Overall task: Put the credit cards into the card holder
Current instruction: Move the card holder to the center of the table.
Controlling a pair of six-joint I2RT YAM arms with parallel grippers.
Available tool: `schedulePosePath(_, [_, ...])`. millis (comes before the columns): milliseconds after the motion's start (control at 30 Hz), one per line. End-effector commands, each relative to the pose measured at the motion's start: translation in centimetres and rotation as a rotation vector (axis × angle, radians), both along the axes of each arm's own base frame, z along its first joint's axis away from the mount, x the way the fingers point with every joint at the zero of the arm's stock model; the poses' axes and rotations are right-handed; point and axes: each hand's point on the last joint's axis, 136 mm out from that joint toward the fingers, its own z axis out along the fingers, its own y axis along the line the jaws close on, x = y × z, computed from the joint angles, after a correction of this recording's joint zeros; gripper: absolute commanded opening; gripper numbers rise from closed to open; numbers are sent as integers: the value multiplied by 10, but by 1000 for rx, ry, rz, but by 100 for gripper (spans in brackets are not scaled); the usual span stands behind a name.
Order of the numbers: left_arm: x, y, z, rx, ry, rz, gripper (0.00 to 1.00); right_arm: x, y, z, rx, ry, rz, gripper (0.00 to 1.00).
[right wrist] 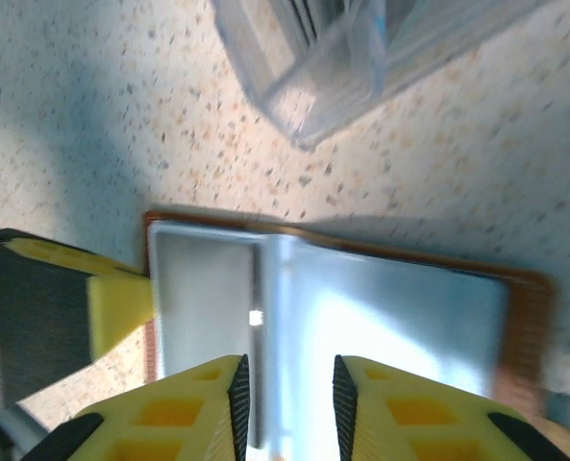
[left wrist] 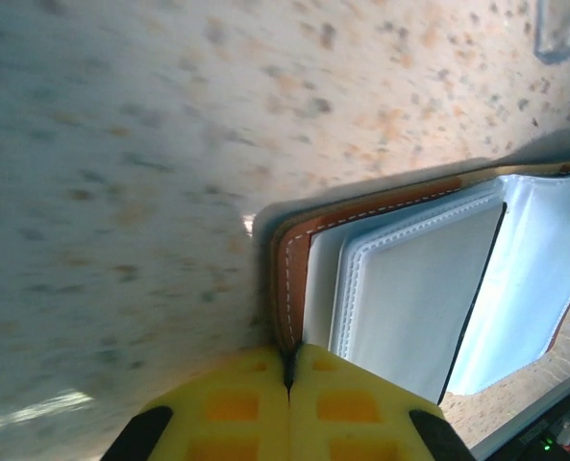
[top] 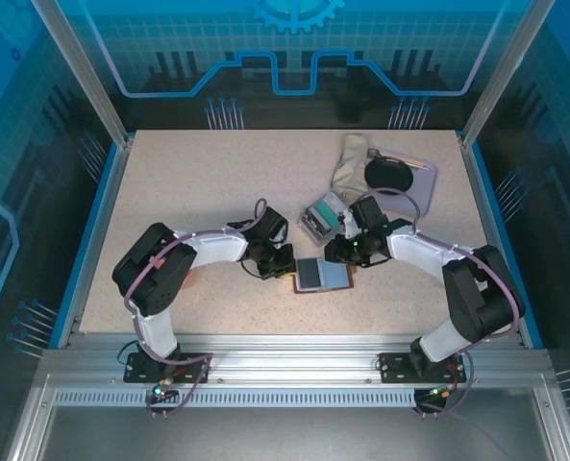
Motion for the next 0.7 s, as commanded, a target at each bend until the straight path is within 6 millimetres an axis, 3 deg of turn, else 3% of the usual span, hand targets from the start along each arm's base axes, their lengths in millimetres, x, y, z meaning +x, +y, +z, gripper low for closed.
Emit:
schedulePosePath(0, [-11,21,-3,35,36,-36,7,-9,-18,-19,-155,59,25,29])
schedulePosePath(300, [-1,39,17,87,-16,-33,29,-14,-9,-40,-245,122,40,19])
schedulePosePath(533, [12,42,63,85,-121,19,41,-4,-1,-17,-224,72,21,23])
schedulePosePath(667, [23,25,91,14,-178,12,42,1,6,7,-173,18,24,27])
